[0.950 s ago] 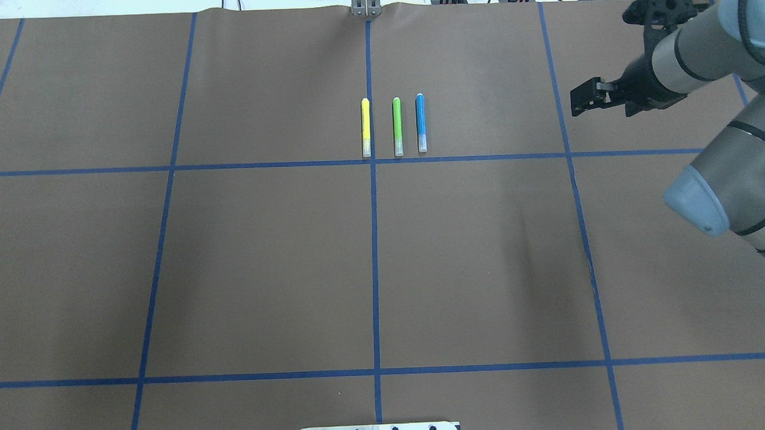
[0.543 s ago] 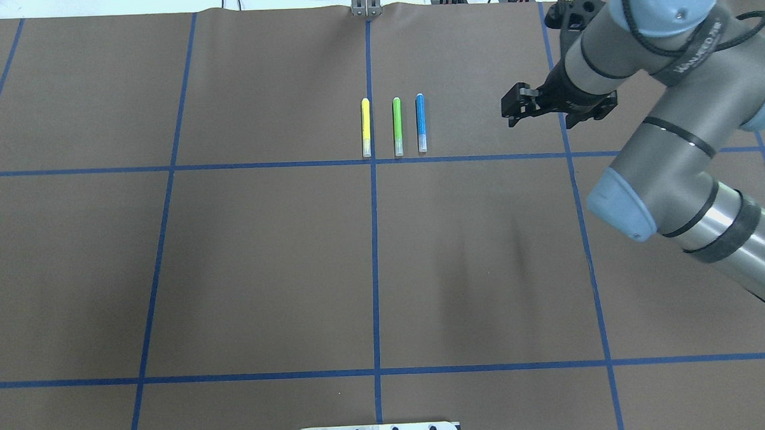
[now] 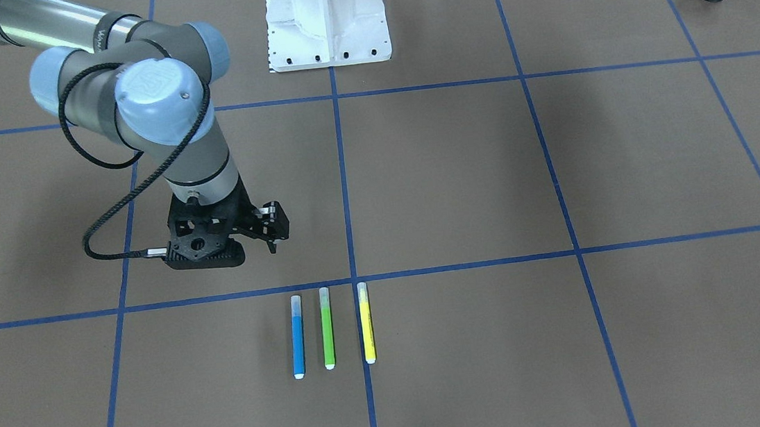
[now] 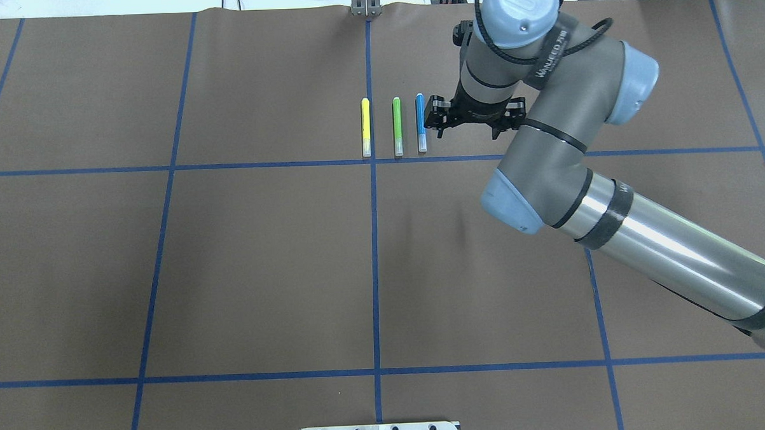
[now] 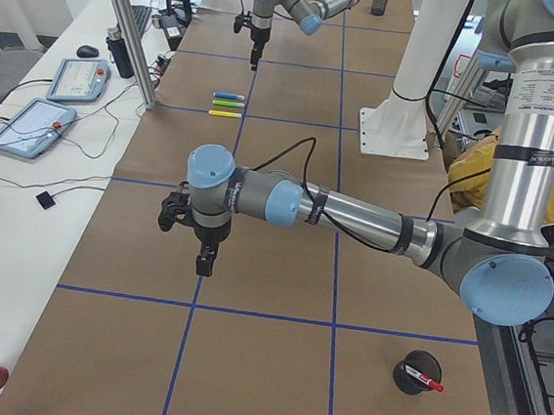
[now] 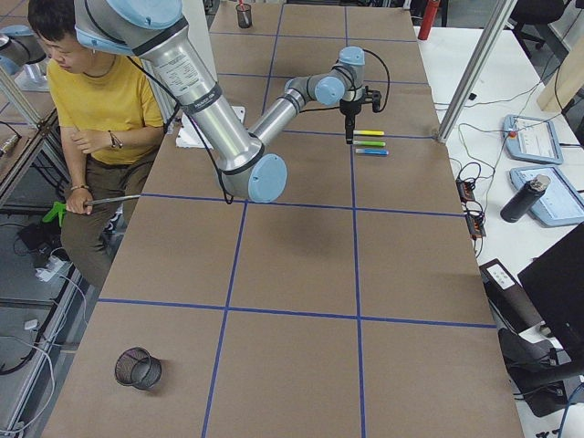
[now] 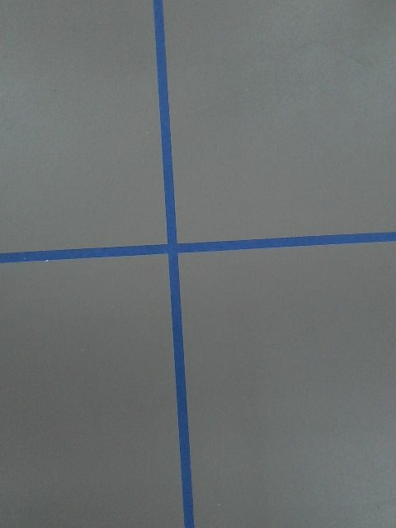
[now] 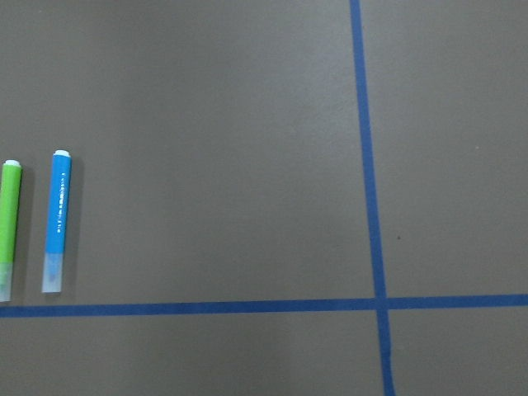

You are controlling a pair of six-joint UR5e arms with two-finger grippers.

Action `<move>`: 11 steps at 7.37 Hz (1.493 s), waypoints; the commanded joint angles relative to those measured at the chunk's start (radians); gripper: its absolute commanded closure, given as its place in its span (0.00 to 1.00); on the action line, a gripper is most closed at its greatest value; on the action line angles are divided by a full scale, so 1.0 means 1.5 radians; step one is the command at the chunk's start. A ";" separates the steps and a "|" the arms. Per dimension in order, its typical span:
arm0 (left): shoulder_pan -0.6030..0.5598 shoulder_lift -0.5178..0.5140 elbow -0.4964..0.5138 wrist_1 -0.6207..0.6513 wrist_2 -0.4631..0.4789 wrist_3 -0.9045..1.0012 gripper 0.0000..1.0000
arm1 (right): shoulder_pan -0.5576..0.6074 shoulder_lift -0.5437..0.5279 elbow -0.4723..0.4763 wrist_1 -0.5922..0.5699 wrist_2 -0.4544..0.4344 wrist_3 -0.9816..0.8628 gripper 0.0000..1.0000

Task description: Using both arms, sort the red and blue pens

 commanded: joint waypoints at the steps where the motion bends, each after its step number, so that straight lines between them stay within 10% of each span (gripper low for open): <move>1: 0.000 0.003 0.002 -0.001 0.000 0.000 0.00 | -0.009 0.035 -0.092 0.069 -0.057 0.013 0.00; 11: 0.001 0.004 0.099 -0.099 0.000 0.000 0.00 | -0.083 0.048 -0.212 0.212 -0.192 0.081 0.49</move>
